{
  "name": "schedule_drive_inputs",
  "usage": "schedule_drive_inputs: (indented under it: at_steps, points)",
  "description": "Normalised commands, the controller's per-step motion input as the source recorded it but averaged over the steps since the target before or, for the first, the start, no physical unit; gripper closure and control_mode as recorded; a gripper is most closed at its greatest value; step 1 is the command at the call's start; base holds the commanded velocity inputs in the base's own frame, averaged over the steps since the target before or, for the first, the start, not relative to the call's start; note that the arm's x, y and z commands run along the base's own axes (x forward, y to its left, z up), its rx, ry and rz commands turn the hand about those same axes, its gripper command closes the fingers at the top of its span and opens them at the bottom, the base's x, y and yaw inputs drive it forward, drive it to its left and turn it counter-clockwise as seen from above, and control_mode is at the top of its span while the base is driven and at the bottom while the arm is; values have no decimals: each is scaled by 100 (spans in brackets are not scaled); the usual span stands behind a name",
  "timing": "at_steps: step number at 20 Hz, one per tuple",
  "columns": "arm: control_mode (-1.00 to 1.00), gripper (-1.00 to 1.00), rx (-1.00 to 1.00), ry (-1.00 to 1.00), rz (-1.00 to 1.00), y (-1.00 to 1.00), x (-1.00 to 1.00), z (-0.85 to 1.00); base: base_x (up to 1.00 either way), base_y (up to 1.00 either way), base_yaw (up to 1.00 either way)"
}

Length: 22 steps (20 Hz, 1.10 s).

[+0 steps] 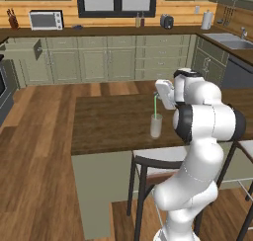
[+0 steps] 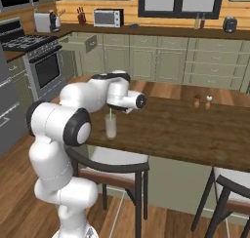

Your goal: Take a straw from the drawer in front and place it inside the glass cup on the dining counter.

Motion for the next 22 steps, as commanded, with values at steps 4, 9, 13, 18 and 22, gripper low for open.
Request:
schedule_drive_inputs:
  at_steps: [4, 9, 13, 18, 22]
  points:
    - [-100, 100, 0, 0, 0, 0, 11, -23, 0, 0, 0]
    - [-100, 100, 0, 0, 0, 0, 6, -29, 0, 0, 0]
    - [-100, 100, 0, 0, -1, -5, -6, -32, 0, 0, 0]
    - [-100, 100, 0, 0, -2, -17, -26, -23, 0, 0, 0]
    - [-100, 100, 0, 0, -2, -9, -13, -27, 0, 0, 0]
